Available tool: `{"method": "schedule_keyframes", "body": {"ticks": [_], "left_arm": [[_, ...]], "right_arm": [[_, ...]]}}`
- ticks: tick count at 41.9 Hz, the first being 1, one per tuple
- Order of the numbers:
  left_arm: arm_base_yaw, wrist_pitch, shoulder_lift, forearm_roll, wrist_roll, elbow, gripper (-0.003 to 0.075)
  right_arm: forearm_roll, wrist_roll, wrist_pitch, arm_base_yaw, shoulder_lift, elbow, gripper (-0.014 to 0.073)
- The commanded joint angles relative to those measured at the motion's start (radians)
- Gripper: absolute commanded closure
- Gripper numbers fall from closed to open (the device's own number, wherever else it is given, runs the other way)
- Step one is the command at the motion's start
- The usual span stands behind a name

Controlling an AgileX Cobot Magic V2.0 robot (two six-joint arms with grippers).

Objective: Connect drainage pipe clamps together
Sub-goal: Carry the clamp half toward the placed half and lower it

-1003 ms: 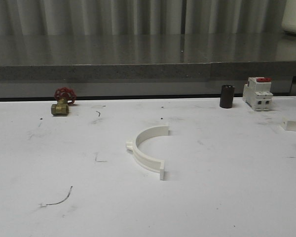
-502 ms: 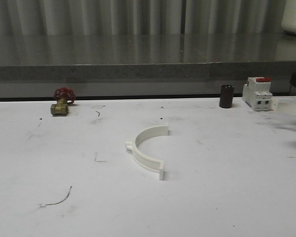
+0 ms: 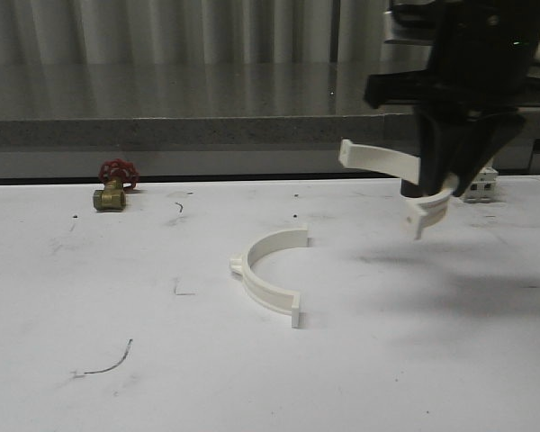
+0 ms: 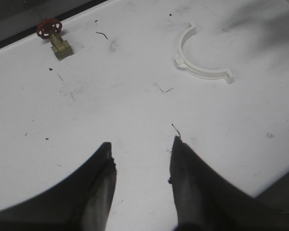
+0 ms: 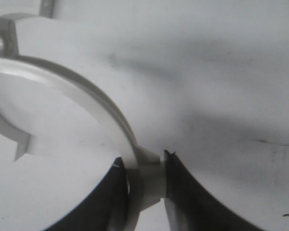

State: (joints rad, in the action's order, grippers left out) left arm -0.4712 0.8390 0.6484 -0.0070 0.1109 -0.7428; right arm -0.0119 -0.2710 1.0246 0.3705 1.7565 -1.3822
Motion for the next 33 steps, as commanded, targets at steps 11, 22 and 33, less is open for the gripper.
{"method": "schedule_keyframes", "body": {"ticks": [11, 22, 33], "left_arm": [[0.001, -0.076, -0.002, -0.008, 0.0, -0.026, 0.0447], [0.001, -0.076, -0.002, -0.008, 0.0, -0.026, 0.0447], [0.001, -0.076, -0.002, -0.008, 0.0, -0.026, 0.0447]], "right_arm": [[0.145, -0.406, -0.052, 0.107, -0.016, -0.031, 0.0438], [0.087, -0.414, -0.152, 0.107, 0.023, -0.031, 0.0438], [0.067, -0.426, -0.161, 0.107, 0.096, -0.031, 0.0438]]}}
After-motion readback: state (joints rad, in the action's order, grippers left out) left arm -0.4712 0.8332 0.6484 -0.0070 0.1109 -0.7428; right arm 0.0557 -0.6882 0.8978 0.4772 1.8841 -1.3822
